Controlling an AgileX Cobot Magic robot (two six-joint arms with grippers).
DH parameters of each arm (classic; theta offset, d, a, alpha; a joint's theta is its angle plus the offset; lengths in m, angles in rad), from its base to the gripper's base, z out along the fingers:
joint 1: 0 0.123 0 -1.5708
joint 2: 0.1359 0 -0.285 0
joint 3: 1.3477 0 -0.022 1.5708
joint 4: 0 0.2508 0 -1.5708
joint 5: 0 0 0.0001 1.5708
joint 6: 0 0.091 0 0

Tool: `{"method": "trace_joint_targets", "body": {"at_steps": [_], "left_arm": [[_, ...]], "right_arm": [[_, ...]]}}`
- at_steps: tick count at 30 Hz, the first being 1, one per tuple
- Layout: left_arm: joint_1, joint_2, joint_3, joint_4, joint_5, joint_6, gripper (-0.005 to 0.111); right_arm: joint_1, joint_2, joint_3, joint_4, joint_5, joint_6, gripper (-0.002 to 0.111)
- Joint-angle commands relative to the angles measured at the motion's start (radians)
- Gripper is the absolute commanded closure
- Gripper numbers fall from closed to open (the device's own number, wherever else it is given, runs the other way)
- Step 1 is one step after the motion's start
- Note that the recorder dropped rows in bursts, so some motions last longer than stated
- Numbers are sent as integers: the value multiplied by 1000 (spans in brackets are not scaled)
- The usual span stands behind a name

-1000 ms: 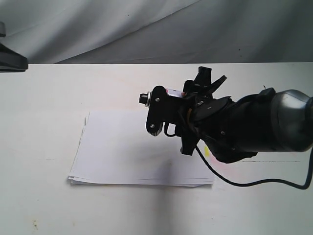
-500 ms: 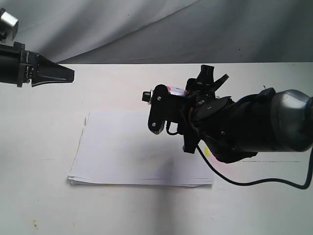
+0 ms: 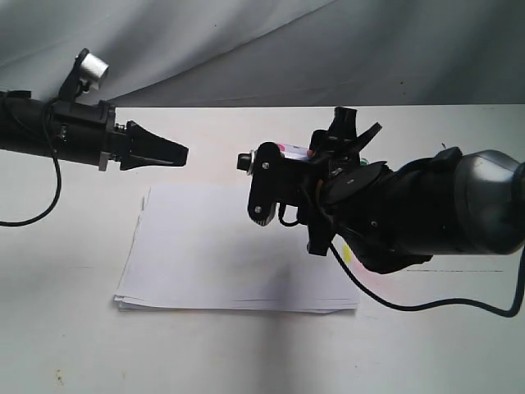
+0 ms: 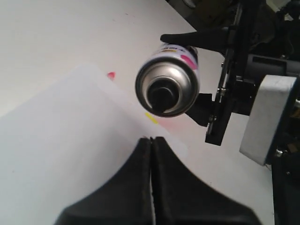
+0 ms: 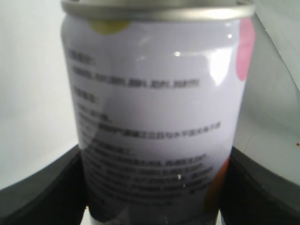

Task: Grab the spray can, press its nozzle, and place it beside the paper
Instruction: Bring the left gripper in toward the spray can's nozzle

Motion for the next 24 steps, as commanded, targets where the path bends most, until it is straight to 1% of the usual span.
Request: {"method": "trace_joint_targets", "body": {"at_steps": [1,7,13,21,24], "left_arm": [[-32,6,-49,-21,10,18,107],[-51,41,-89,-24,10,11,107],[-85,78,-105,-25,10,16,107],[-122,101,-159,-25,10,16,107],[-122,101,-159,-38,10,19,107]], "right_arm": [[1,-11,-2,-30,16,-3,108],[1,-11,-2,-34,16,-3,108],[1,-11,-2,-36,16,-3,108],[1,-11,-2,-36,16,-3,108],[1,-11,-2,-36,16,-3,108]]}}
